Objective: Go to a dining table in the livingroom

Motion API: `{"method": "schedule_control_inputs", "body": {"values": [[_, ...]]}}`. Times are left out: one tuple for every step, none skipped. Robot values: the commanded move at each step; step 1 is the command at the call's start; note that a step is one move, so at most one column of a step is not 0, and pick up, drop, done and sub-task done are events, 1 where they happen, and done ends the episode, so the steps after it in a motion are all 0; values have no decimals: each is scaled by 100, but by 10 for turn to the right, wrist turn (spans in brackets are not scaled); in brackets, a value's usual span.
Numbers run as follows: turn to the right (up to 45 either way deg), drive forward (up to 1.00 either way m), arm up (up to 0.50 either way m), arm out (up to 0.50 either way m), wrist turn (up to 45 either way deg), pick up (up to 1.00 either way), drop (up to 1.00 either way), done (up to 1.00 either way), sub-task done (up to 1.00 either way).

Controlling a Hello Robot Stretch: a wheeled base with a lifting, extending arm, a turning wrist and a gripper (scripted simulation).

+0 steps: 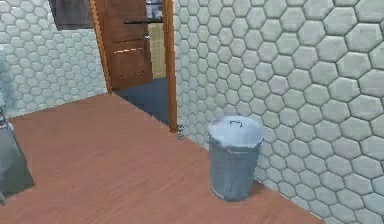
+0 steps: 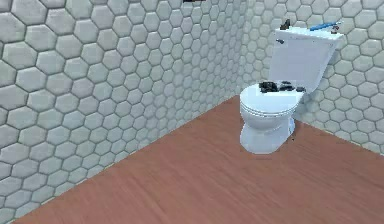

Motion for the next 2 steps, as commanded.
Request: {"method": "schedule_control_inputs", "body": {"values": [[-210,0,0,0,0,0,0,0,0],[0,100,0,0,0,0,0,0,0]]}}
